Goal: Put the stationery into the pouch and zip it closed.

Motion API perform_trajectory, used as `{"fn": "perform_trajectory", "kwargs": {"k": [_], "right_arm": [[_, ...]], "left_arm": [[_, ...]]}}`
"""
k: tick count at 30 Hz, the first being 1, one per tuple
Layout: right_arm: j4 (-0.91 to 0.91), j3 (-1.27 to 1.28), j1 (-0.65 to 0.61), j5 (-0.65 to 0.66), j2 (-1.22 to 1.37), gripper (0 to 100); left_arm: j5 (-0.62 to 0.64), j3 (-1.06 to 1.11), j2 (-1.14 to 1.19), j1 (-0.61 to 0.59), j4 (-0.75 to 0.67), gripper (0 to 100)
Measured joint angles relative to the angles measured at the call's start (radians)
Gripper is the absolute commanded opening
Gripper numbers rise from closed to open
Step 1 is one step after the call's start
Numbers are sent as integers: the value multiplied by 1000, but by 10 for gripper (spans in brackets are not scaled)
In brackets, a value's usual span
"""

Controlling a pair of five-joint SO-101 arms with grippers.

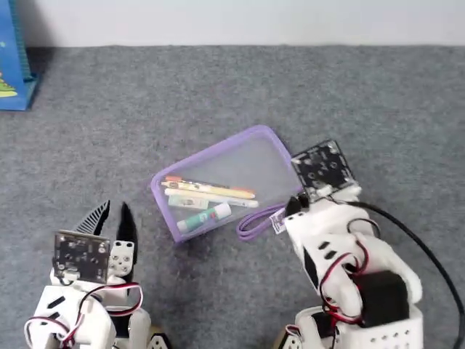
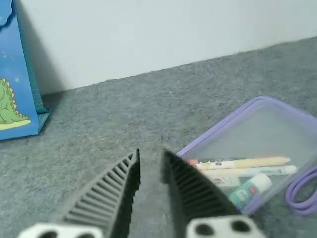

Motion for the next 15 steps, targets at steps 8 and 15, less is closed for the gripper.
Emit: {"fn": "perform_trajectory", "kwargs": {"k": [8,15], "right_arm": [[-112,310,87,0,-196,9],[-216,646,101,0,-480,9]], "left_arm": [[-26,138,0,0,-38,14],[-26,374,3,0,-157,15]]}}
